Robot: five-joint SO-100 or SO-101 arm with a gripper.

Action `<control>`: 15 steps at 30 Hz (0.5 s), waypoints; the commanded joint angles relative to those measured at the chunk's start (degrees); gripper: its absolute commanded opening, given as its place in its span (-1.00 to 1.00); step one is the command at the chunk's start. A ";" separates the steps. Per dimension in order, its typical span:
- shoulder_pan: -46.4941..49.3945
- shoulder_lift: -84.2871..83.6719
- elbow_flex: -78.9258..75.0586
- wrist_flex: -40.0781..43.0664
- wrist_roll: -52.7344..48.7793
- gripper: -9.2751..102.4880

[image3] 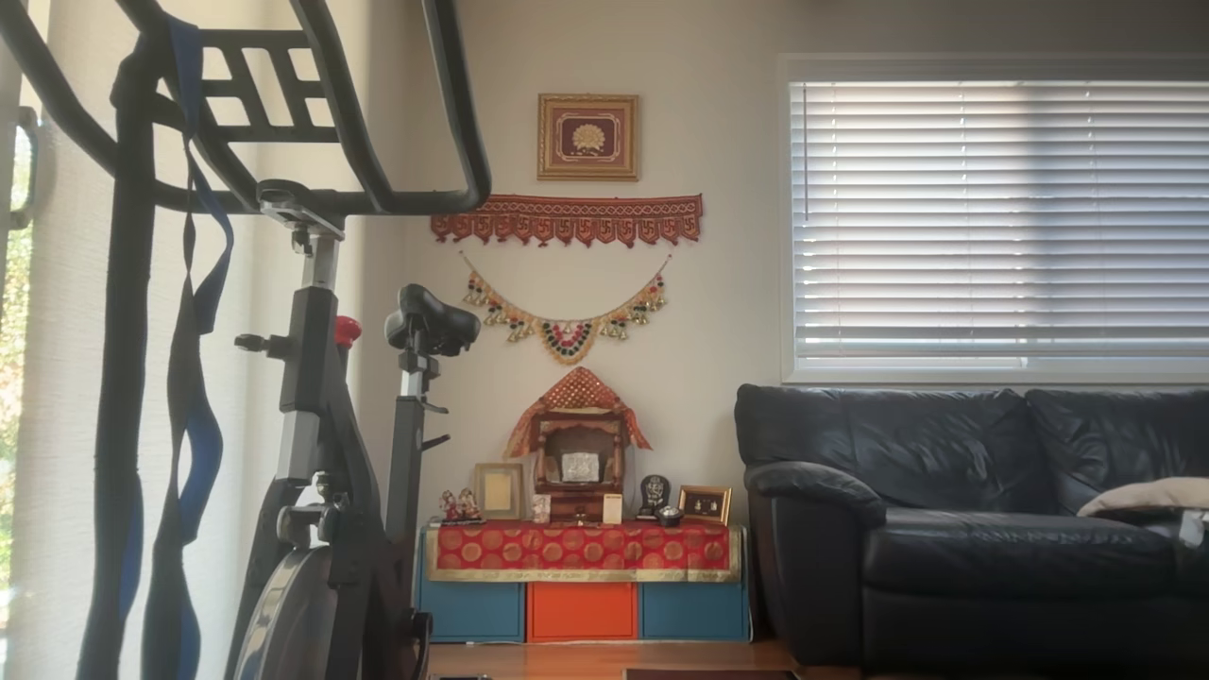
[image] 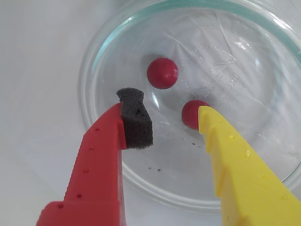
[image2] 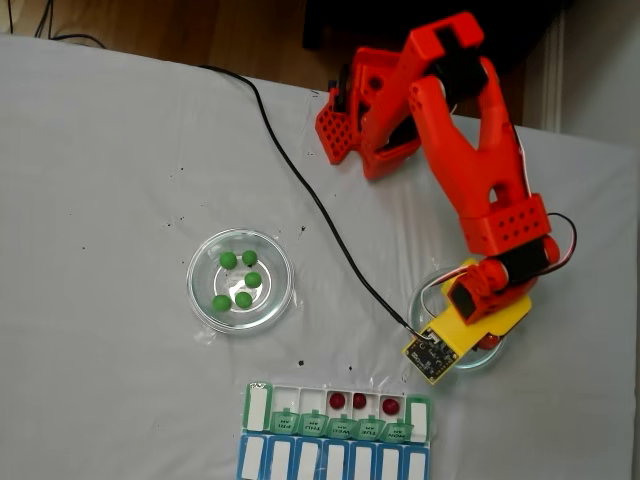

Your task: Sort medicines into box.

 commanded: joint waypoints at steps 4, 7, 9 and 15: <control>-1.14 -1.58 -1.32 -2.64 0.53 -0.44; -1.14 -2.72 -0.70 -4.75 0.88 -0.46; -1.14 -3.34 -0.44 -5.89 0.97 -0.45; -0.88 -5.54 -1.14 -7.38 0.79 -0.46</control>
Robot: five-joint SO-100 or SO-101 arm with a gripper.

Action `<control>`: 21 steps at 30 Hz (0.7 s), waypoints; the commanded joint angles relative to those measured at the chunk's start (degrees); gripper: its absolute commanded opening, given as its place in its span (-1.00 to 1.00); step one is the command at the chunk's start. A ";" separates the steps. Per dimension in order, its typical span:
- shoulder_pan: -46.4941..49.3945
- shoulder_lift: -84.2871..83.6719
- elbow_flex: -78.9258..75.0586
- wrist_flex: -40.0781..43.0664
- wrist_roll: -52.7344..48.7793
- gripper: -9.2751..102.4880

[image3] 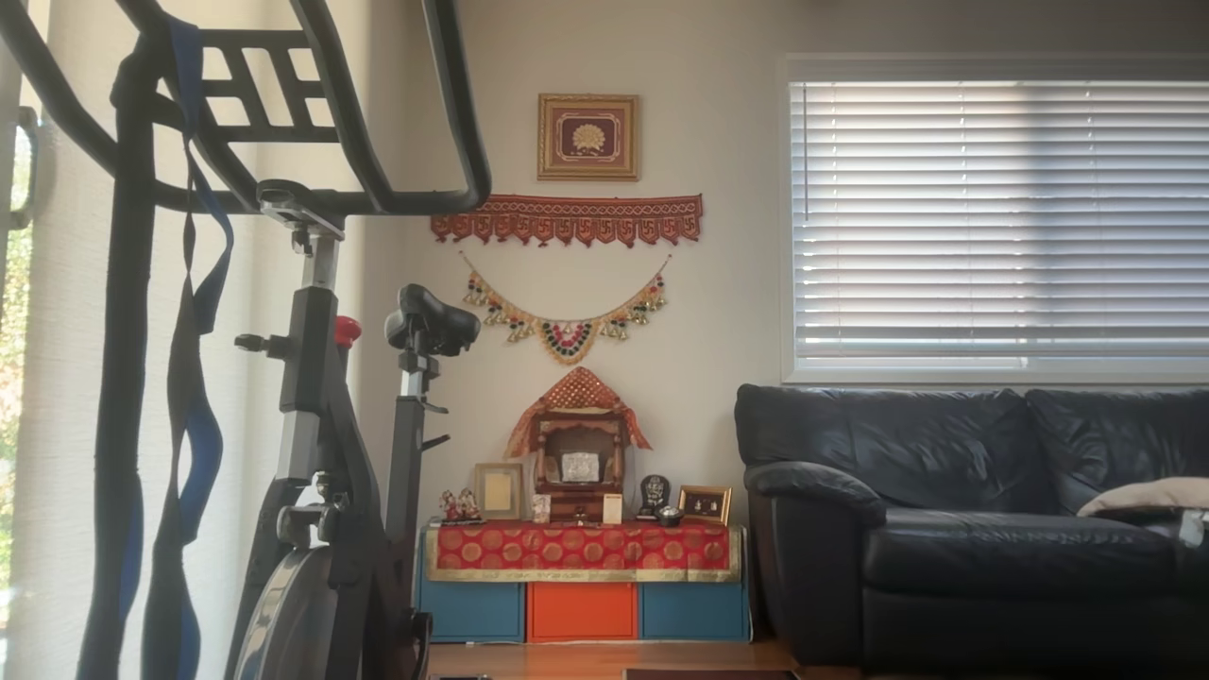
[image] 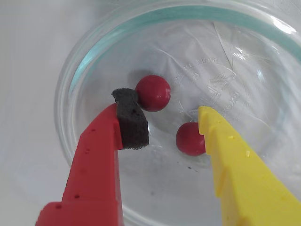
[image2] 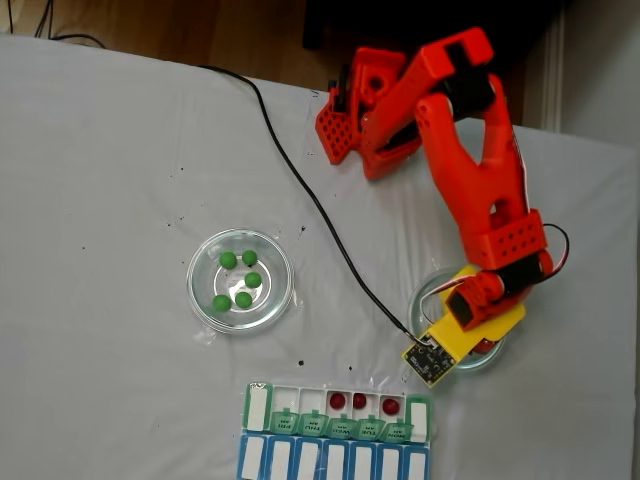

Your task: Sort medicines into box.

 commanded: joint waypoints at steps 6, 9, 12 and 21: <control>-0.26 -1.14 -2.29 -2.37 -0.26 -0.48; -0.18 -1.93 -2.46 -2.99 -0.44 -0.49; 0.00 -2.55 -2.72 -3.16 -0.70 -0.50; 0.00 -3.52 -3.16 -3.52 -0.79 -0.57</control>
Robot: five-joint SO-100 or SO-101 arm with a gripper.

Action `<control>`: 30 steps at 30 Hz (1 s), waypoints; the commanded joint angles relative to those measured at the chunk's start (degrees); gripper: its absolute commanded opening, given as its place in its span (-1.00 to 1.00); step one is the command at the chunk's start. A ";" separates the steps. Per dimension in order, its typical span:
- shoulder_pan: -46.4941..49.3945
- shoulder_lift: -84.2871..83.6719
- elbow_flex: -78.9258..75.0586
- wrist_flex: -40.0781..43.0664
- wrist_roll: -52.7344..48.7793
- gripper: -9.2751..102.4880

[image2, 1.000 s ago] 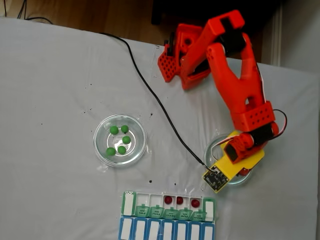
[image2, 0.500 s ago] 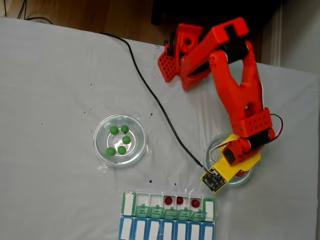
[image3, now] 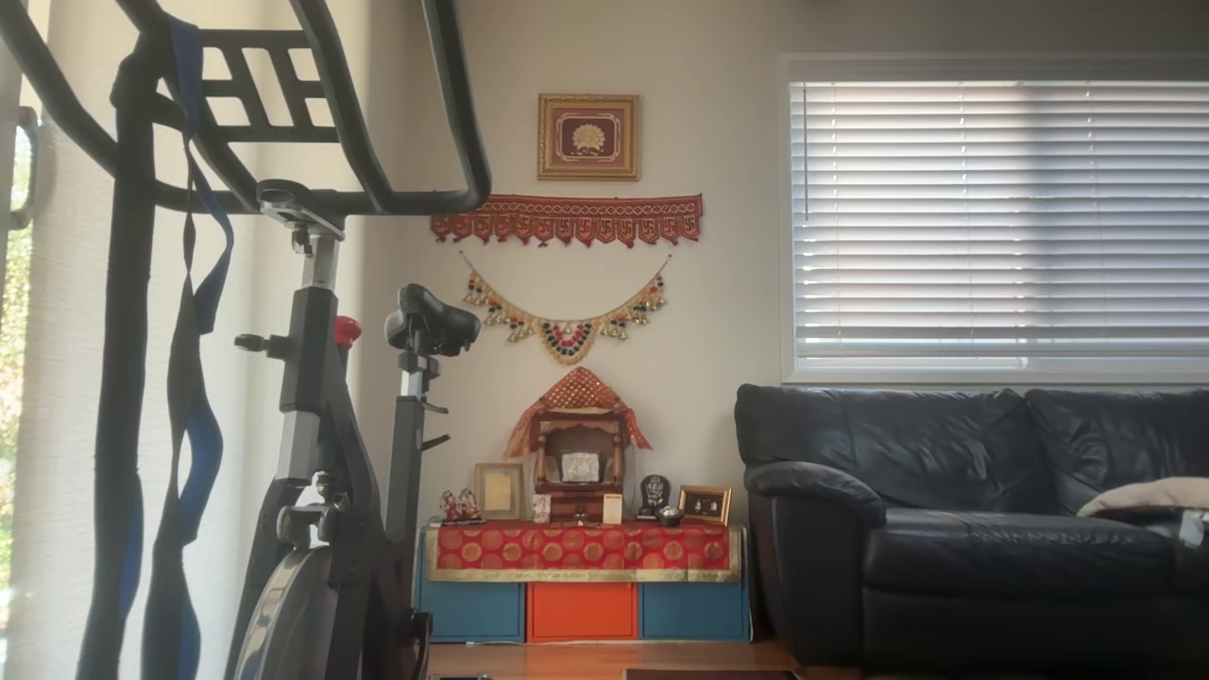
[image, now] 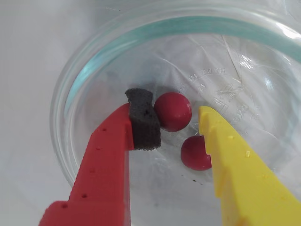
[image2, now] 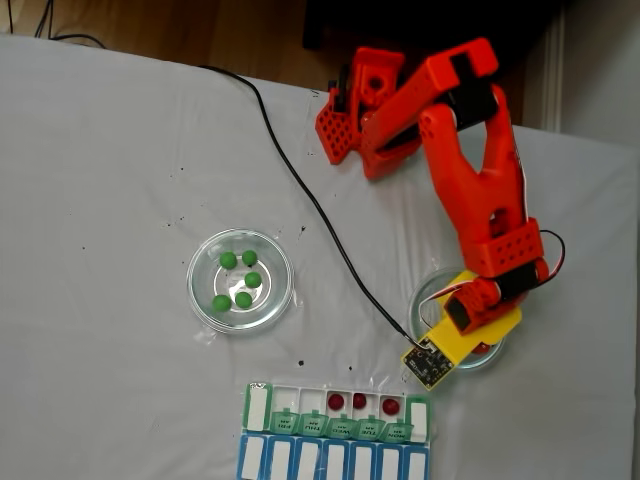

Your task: Sort medicines into box.

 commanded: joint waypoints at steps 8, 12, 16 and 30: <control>0.00 0.09 -3.08 -0.97 -0.70 -0.62; 0.00 0.35 -3.08 -1.14 -0.70 -0.63; 0.09 0.62 -2.90 -1.76 -0.62 -0.66; 0.00 1.58 -1.49 -4.13 -0.18 -0.72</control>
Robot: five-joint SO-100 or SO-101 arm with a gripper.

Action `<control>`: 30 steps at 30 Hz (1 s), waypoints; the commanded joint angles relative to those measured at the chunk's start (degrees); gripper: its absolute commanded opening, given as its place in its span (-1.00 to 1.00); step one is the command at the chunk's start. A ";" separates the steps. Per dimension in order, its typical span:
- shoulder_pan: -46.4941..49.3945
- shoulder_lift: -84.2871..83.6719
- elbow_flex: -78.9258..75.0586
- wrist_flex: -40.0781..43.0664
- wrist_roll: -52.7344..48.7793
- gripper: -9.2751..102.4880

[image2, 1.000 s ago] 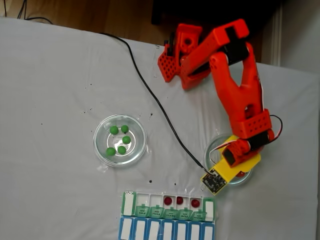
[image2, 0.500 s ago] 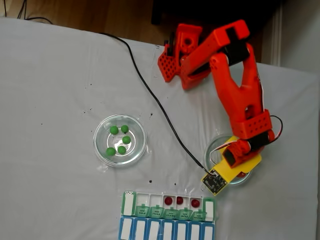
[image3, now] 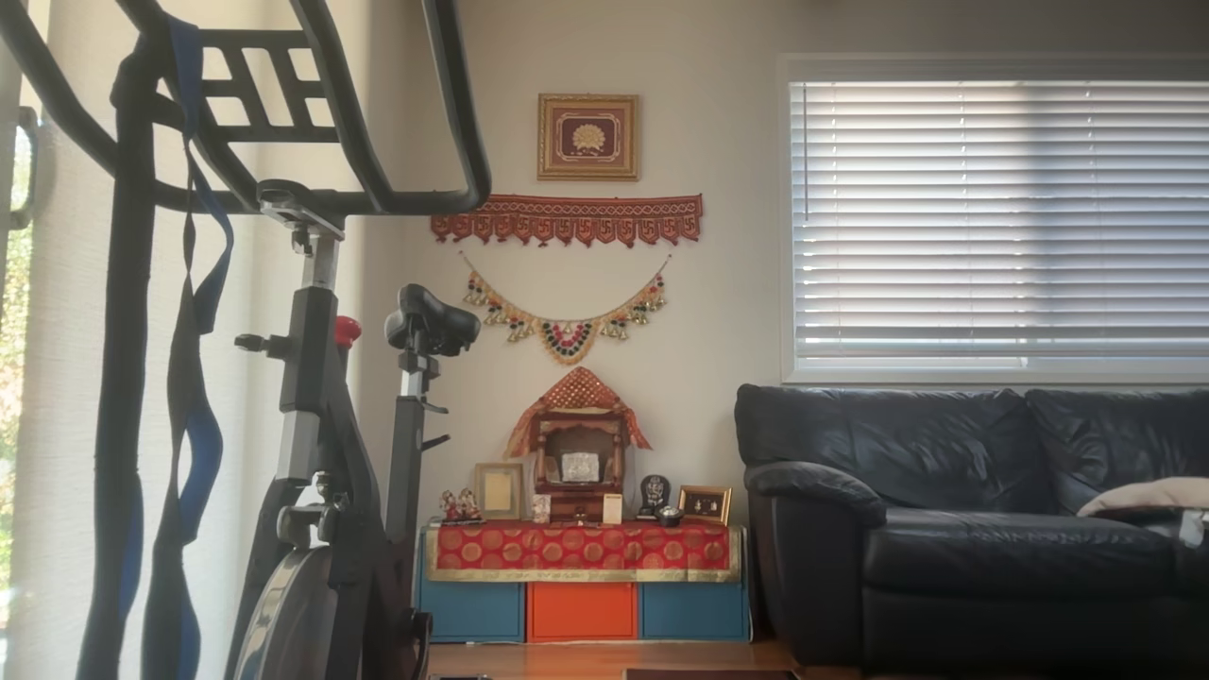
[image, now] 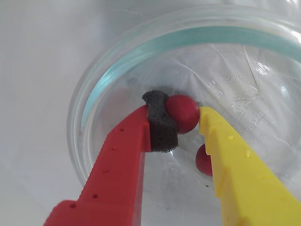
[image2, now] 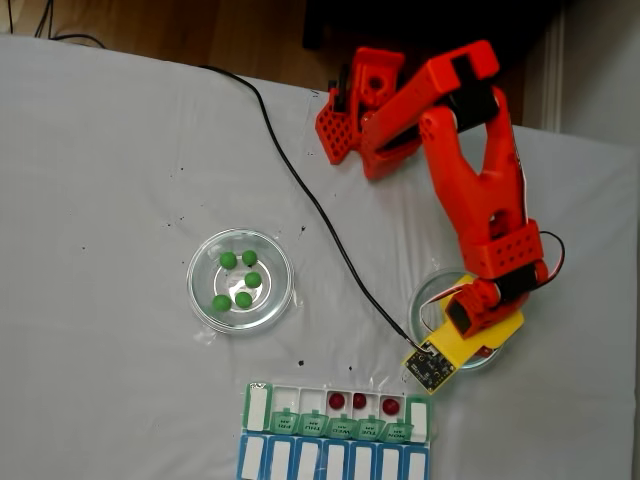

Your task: Sort medicines into box.

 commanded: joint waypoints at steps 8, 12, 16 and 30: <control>0.00 1.85 -1.23 -1.67 -0.09 -0.74; 0.09 1.85 -1.23 -1.67 -0.09 -0.75; 0.09 1.85 -1.32 -1.67 -0.18 -0.79; 0.18 0.97 -2.29 -0.97 -0.53 -0.82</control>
